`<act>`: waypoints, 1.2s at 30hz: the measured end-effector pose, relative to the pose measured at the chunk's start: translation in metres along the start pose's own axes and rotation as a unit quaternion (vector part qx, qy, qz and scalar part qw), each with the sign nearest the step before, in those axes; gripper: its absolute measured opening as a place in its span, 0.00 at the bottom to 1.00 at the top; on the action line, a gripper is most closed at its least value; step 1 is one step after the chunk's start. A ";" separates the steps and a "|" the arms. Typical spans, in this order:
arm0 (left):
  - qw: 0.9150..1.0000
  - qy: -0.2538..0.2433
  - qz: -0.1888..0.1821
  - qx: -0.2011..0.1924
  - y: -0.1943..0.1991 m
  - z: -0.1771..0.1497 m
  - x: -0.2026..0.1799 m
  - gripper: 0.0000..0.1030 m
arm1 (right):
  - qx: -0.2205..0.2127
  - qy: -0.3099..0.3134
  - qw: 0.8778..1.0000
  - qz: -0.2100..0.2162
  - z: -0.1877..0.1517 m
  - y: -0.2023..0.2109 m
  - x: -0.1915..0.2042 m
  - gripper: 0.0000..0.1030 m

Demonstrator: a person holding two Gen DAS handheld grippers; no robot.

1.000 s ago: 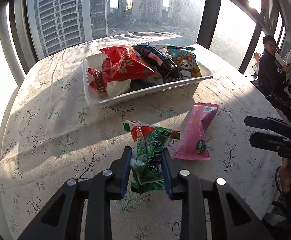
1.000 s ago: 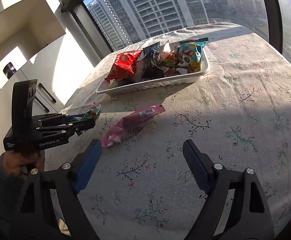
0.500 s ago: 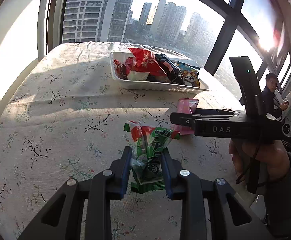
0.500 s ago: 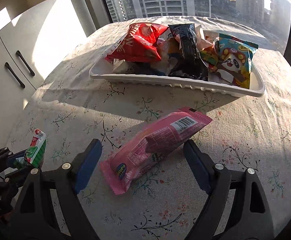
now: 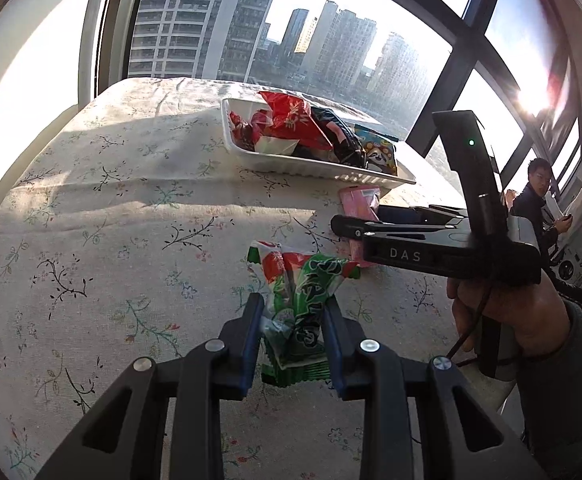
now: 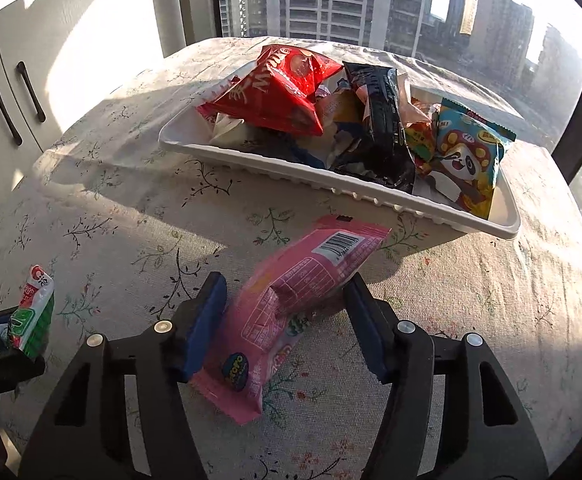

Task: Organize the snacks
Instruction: 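Grasp the green packet with the left gripper while the right gripper grasps the pink packet, then carry the green and pink packets into the tray and release them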

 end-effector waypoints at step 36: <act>0.995 -0.052 0.064 -0.062 -0.046 0.115 0.021 0.30 | -0.123 -0.100 0.986 0.048 0.062 0.084 -0.120 0.20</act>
Point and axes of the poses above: each gripper's, at about its wrist camera, not at the fingertips, and y roughly against the way its jaws point, x to its left, z to its top, the point moved 7 cm from there along -y, roughly the way its jaws point, and after that the axes turned 15 degrees about -x, right-handed, at the moved point
